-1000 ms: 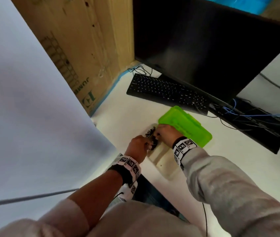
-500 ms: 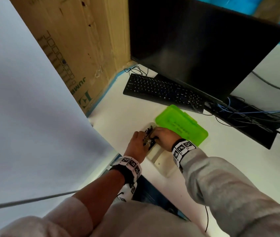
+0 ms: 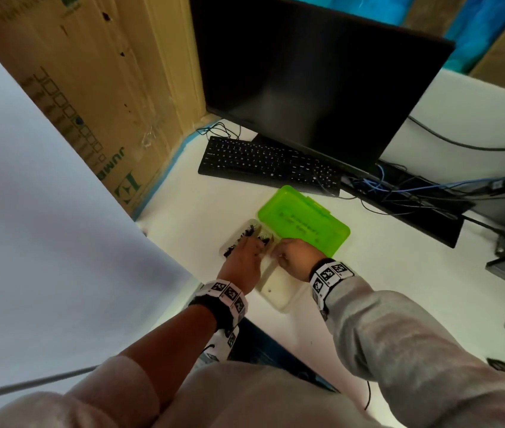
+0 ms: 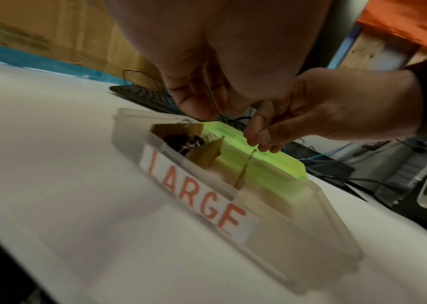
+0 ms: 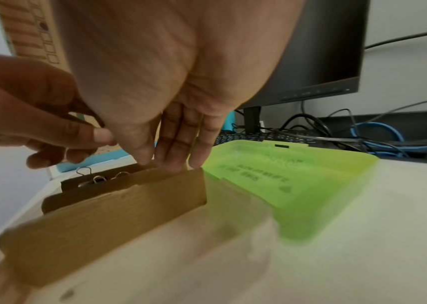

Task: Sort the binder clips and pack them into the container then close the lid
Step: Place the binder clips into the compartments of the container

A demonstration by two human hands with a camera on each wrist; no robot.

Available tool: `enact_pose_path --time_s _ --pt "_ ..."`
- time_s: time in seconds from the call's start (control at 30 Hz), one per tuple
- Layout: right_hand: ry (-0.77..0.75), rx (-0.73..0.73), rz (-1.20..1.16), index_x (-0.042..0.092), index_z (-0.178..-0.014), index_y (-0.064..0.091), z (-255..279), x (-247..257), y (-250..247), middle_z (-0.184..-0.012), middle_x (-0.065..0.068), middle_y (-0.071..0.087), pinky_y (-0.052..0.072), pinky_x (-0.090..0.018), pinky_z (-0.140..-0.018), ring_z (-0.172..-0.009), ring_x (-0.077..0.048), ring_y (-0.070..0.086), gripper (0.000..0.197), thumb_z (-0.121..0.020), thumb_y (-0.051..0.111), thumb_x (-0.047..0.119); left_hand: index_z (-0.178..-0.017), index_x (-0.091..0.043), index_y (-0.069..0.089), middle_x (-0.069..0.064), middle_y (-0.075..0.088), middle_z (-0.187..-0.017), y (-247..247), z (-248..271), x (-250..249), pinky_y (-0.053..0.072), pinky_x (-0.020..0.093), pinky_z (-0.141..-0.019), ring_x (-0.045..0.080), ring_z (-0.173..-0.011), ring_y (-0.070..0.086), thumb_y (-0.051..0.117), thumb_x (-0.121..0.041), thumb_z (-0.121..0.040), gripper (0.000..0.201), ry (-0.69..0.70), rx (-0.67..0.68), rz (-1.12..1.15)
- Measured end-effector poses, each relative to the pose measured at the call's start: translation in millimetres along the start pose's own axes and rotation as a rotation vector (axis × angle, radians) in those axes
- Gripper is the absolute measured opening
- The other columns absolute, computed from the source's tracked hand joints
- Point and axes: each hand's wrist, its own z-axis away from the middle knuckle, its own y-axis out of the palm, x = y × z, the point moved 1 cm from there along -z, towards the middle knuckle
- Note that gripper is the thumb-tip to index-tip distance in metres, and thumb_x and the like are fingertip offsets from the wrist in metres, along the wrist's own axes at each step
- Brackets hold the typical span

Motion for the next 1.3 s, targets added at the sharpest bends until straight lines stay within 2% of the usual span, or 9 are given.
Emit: enact_pose_path --time_s 0.1,0.2,0.37,0.5,0.6,0.73,0.87,1.03,1.3 --pt "0.068 -0.045 -0.038 0.014 -0.105 0.068 24.2 -18.2 4.5 -0.112 -0.007 0.065 0.046 -0.031 -0.089 -0.103 -0.026 0.06 0.026 -0.088 0.05 0.01 -0.113 -0.005 0.054 0.014 0.053 -0.122 20.1 -4.9 -22.2 0.039 0.034 -0.098 0.03 -0.114 0.052 0.049 -0.003 -0.088 0.026 0.104 0.097 -0.065" --pt "0.17 -0.077 -0.059 0.016 -0.102 0.069 63.0 -52.3 5.4 -0.106 -0.009 0.065 0.049 -0.034 -0.086 -0.097 -0.03 0.062 0.025 -0.086 0.05 0.012 -0.109 -0.01 0.057 0.008 0.056 -0.113 52.9 -8.4 -44.6 0.043 0.039 -0.092 0.025 -0.101 0.056 0.053 -0.01 -0.087 0.022 0.169 0.206 -0.07" --pt "0.422 -0.128 -0.049 0.019 -0.109 0.066 147.9 -113.9 4.5 -0.112 -0.007 0.062 0.048 -0.038 -0.091 -0.105 -0.028 0.059 0.028 -0.089 0.046 0.015 -0.107 -0.013 0.061 0.007 0.057 -0.108 114.0 -3.0 -90.2 0.048 0.031 -0.086 0.023 -0.089 0.06 0.059 -0.012 -0.087 0.02 0.277 0.464 -0.017" --pt "0.719 -0.134 -0.006 0.025 -0.117 0.06 215.2 -148.6 12.1 -0.125 -0.001 0.056 0.047 -0.037 -0.093 -0.114 -0.023 0.055 0.033 -0.091 0.042 0.015 -0.113 -0.029 0.058 -0.006 0.053 -0.112 161.8 13.0 -117.0 0.048 0.028 -0.088 0.011 -0.087 0.053 0.071 -0.027 -0.078 0.037 0.349 0.746 -0.112" --pt "0.868 -0.107 -0.037 0.026 -0.119 0.055 254.2 -163.1 18.6 -0.125 -0.001 0.051 0.047 -0.038 -0.091 -0.113 -0.024 0.054 0.038 -0.086 0.047 0.009 -0.119 -0.035 0.054 -0.01 0.049 -0.116 191.1 25.1 -129.9 0.045 0.024 -0.09 0.008 -0.098 0.053 0.075 -0.026 -0.075 0.05 0.455 0.863 -0.194" --pt "0.873 -0.086 -0.158 0.023 -0.128 0.048 278.5 -173.3 34.7 -0.127 -0.007 0.044 0.046 -0.037 -0.095 -0.111 -0.029 0.056 0.049 -0.084 0.054 0.004 -0.121 -0.016 0.06 0.004 0.048 -0.122 213.9 32.5 -141.0 0.043 0.026 -0.097 0.018 -0.108 0.054 0.069 -0.006 -0.08 0.042 0.495 0.923 -0.234" --pt "0.816 -0.115 -0.221 0.018 -0.12 0.056 274.7 -172.8 47.1 -0.118 -0.011 0.049 0.046 -0.034 -0.091 -0.106 -0.032 0.057 0.033 -0.088 0.057 0.014 -0.108 -0.002 0.063 0.011 0.048 -0.116 217.4 35.3 -141.9 0.048 0.029 -0.087 0.029 -0.103 0.057 0.058 0.006 -0.082 0.027 0.459 0.932 -0.283" --pt "0.716 -0.143 -0.219 0.014 -0.108 0.063 237.4 -160.3 47.3 -0.113 -0.01 0.059 0.043 -0.033 -0.089 -0.106 -0.029 0.056 0.021 -0.09 0.058 0.025 -0.093 -0.008 0.068 0.013 0.055 -0.107 199.9 29.8 -134.4 0.051 0.032 -0.081 0.033 -0.094 0.062 0.053 0.004 -0.082 0.022 0.318 0.827 -0.323" --pt "0.472 -0.365 -0.247 0.012 -0.105 0.069 134.9 -118.8 -4.1 -0.106 -0.012 0.068 0.048 -0.036 -0.09 -0.101 -0.031 0.062 0.023 -0.089 0.054 0.008 -0.102 -0.01 0.065 0.013 0.069 -0.097 114.5 2.9 -115.2 0.047 0.028 -0.082 0.023 -0.091 0.063 0.057 -0.006 -0.087 0.018 0.247 0.42 0.041"
